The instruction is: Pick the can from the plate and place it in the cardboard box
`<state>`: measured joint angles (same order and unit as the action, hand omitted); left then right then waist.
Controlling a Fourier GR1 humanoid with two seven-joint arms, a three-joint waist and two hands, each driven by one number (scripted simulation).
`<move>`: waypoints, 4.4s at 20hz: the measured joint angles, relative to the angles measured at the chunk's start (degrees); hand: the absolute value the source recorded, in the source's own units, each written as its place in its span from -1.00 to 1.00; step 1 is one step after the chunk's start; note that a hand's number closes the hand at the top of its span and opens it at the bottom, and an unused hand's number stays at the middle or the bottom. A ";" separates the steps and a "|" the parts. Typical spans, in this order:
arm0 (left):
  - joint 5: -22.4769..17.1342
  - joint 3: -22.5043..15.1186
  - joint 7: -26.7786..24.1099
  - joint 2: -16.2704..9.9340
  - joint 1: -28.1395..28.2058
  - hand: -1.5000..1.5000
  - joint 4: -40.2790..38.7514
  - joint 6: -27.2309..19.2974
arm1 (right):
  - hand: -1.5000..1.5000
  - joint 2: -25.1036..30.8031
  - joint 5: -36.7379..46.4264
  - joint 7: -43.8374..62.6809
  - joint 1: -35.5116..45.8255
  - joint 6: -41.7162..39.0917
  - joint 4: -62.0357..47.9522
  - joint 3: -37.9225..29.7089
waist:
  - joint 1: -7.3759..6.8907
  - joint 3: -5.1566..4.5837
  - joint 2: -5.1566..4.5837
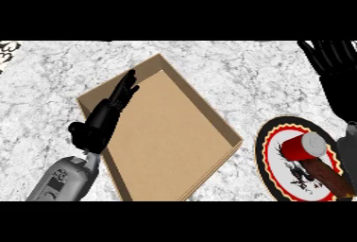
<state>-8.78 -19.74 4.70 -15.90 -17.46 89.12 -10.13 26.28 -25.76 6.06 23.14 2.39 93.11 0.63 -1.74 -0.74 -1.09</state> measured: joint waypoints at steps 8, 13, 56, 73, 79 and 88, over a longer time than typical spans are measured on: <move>4.14 5.47 0.55 -6.10 7.24 0.00 -1.58 -4.49 | 1.00 6.21 13.12 -1.87 -1.21 7.45 -2.20 -2.87 | 1.06 0.28 0.78; 4.50 7.62 -0.43 -7.64 11.10 0.00 -1.90 -5.59 | -1.00 1.25 20.20 -3.90 -7.41 21.75 -3.33 -5.81 | 1.68 0.83 1.23; 11.14 13.74 1.98 -3.64 16.73 0.00 -0.38 -1.45 | -1.00 13.25 41.16 47.66 -14.78 -19.10 15.33 12.07 | 1.63 0.73 1.11; 15.74 17.06 -0.34 1.09 19.06 0.00 -0.31 1.99 | -1.00 2.33 52.27 43.33 -16.67 -24.66 12.44 7.15 | 1.65 0.74 1.12; 16.08 18.99 0.16 1.68 17.50 0.00 -1.16 3.80 | -1.00 -0.31 55.84 40.24 -17.73 -25.61 10.67 5.79 | 1.71 0.74 1.11; 17.52 20.84 -0.61 3.08 18.06 0.00 -1.52 5.28 | 1.00 -4.26 60.01 38.38 -19.19 -28.40 9.74 5.27 | 1.72 0.74 1.13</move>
<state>8.74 1.09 4.08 -12.82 0.60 87.60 -4.85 22.03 34.25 44.43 3.95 -26.01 102.85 5.90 -0.02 0.00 0.03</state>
